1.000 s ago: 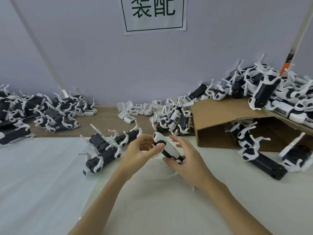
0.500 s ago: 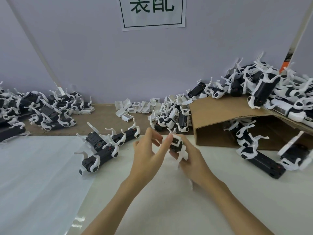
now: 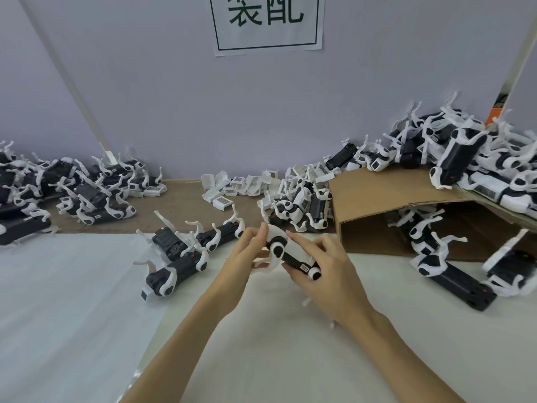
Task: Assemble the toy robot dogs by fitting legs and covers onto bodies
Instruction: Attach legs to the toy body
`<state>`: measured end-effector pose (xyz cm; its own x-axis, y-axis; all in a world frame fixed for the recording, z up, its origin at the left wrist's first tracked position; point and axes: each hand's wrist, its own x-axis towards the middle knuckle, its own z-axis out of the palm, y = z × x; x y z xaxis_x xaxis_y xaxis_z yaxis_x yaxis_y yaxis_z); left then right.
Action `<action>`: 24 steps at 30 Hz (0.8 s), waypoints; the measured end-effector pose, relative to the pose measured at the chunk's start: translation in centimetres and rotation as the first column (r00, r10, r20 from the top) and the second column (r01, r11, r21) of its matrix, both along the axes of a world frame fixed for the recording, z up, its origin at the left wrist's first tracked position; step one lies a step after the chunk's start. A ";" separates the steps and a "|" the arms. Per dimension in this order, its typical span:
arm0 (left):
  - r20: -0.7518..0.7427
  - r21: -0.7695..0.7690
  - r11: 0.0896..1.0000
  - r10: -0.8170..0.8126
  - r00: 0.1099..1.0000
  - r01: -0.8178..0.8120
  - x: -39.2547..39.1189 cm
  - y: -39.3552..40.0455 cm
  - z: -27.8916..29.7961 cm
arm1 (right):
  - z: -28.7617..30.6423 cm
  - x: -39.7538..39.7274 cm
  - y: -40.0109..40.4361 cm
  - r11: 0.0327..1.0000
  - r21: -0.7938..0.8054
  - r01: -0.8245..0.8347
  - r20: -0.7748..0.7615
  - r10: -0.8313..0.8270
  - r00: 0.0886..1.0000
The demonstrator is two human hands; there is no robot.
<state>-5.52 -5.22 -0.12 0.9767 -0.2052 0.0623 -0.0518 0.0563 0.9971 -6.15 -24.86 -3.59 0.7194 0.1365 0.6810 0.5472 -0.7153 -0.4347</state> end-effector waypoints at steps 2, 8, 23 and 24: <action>0.082 0.147 0.988 0.043 0.996 -0.055 -0.1 -0.2 0.0 | 0.2 -0.1 0.1 1.000 -0.015 0.013 0.003 -0.013 1.000; 0.135 0.053 0.992 0.103 0.986 -0.111 0.2 -0.2 -0.6 | 0.8 0.2 -0.5 0.934 0.329 -0.137 -0.453 0.283 0.845; 0.215 -0.161 0.890 0.454 0.864 -0.428 1.2 0.4 -2.1 | -0.5 -0.8 1.2 0.971 0.111 -0.210 -0.288 0.234 0.928; 0.138 -0.226 0.857 0.499 0.855 -0.464 1.4 0.5 -2.1 | -0.5 -1.2 1.5 0.973 0.055 -0.225 -0.286 0.232 0.930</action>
<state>-4.17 -4.68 -2.24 0.9163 0.3198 0.2412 -0.3007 0.1513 0.9416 -7.30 -23.37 -4.13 0.8364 0.3083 0.4532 0.5434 -0.5747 -0.6120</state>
